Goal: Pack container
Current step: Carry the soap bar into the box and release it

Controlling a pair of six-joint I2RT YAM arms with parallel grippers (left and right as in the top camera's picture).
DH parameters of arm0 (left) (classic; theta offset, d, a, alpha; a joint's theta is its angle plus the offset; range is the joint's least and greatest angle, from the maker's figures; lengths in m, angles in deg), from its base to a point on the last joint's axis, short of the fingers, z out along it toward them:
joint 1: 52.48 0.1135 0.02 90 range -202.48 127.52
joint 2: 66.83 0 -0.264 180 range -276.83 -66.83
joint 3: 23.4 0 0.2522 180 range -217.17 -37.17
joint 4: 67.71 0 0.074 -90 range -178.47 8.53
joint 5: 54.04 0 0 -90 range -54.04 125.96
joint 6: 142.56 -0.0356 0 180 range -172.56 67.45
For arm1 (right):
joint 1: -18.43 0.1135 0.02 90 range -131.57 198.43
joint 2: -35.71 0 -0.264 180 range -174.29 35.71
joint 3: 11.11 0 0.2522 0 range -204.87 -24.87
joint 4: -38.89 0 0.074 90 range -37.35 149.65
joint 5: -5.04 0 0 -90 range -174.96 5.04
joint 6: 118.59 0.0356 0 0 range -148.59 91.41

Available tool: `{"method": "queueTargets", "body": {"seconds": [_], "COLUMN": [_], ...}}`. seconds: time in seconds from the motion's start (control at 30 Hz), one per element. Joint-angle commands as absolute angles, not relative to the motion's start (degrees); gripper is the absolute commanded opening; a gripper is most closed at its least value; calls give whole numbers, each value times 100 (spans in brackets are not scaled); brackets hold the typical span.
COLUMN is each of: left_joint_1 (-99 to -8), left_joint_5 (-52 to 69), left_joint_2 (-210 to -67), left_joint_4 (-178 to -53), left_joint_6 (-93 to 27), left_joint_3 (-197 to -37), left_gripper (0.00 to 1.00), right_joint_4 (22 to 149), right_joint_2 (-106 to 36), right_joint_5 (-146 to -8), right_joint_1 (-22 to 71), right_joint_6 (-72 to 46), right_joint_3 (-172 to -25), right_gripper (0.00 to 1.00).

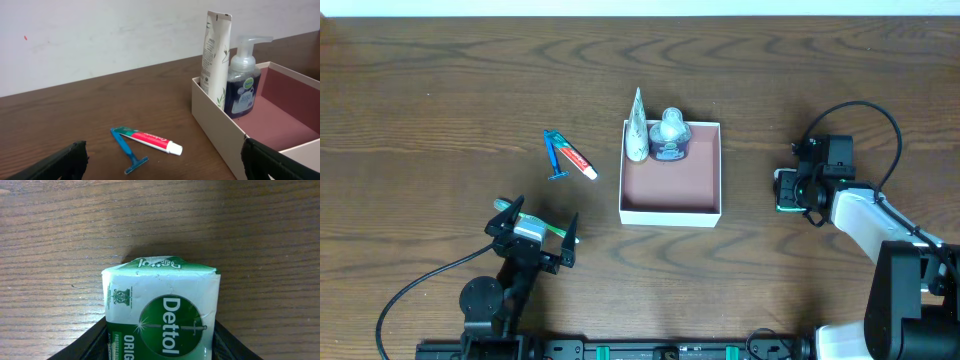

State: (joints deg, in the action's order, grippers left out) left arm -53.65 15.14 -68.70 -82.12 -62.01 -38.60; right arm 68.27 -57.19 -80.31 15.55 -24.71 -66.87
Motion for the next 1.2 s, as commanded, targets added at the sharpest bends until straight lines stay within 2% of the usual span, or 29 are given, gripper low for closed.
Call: {"method": "queueTargets", "body": {"seconds": [0.0,0.27,0.53,1.0,1.17], "left_joint_1": [-5330,-5330,-5330,-5330,-5330], "left_joint_5": [1453,1453,1453,1453,1453], "left_joint_2": [-6861,-6861,-6861,-6861,-6861], "left_joint_4": [-8397,-8397,-8397,-8397,-8397], "left_joint_6": [-6277,-6277,-6277,-6277,-6277], "left_joint_3": [-3739,-3739,-3739,-3739,-3739], "left_gripper": [98,98,98,98,98], "right_joint_4": [7017,8018,8147,7153,7133], "right_joint_2": [-5712,-5691,-5673,-5673,-5675], "right_joint_5": [-7640,-6602,-5207,-4807,-5454], "right_joint_1": [1540,1551,1667,2493,2936], "right_joint_6": [-2327,-2274,-1761,-711,-410], "right_joint_3": [-7050,-8233,-8729,-8746,-8746], "right_gripper": [40,40,41,40,40]}}
